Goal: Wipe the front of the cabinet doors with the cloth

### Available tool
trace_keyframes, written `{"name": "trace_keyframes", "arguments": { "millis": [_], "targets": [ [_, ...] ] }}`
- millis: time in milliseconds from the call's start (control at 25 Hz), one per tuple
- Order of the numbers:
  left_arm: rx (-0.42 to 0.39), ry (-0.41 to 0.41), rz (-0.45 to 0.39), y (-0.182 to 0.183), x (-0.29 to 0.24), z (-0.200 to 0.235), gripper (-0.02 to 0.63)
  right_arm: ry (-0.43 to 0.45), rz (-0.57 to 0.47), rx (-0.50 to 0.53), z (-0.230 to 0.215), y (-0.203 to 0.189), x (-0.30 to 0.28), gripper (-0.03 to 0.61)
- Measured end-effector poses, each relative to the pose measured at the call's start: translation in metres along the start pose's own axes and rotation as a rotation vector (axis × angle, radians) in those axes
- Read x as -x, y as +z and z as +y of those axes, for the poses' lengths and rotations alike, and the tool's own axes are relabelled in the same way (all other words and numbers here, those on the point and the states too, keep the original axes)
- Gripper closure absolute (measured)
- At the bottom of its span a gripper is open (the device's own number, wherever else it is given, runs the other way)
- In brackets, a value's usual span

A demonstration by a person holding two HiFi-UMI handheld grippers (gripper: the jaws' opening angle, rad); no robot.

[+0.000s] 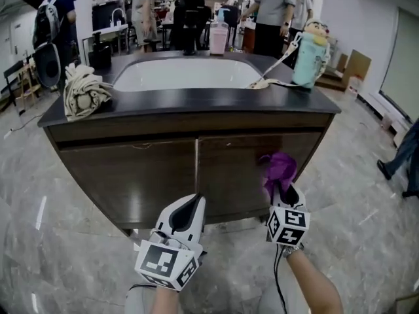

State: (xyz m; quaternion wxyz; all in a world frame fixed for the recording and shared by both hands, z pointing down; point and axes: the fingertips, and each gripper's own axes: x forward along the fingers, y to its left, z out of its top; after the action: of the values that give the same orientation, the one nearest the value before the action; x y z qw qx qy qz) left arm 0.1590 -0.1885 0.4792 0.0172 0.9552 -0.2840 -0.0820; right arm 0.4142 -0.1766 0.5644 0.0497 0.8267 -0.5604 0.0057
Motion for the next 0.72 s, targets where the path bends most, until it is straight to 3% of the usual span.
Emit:
{"name": "trace_keyframes", "arguments": {
  "millis": [160, 280, 520, 720],
  "targets": [
    [-0.023, -0.07, 0.022, -0.011, -0.014, -0.029, 0.611, -0.164, 0.069, -0.084, -0.082, -0.025, -0.016, 0.466],
    [-0.041, -0.109, 0.033, -0.017, -0.021, -0.045, 0.611, -0.219, 0.12, -0.099, -0.116, -0.041, -0.03, 0.466],
    [-0.05, -0.108, 0.046, -0.027, -0.028, -0.049, 0.611, -0.129, 0.153, 0.007, -0.093, -0.044, -0.052, 0.466],
    [-0.028, -0.054, 0.094, -0.048, -0.029, -0.033, 0.611, -0.109, 0.127, -0.018, -0.066, -0.044, -0.053, 0.466]
  ]
}}
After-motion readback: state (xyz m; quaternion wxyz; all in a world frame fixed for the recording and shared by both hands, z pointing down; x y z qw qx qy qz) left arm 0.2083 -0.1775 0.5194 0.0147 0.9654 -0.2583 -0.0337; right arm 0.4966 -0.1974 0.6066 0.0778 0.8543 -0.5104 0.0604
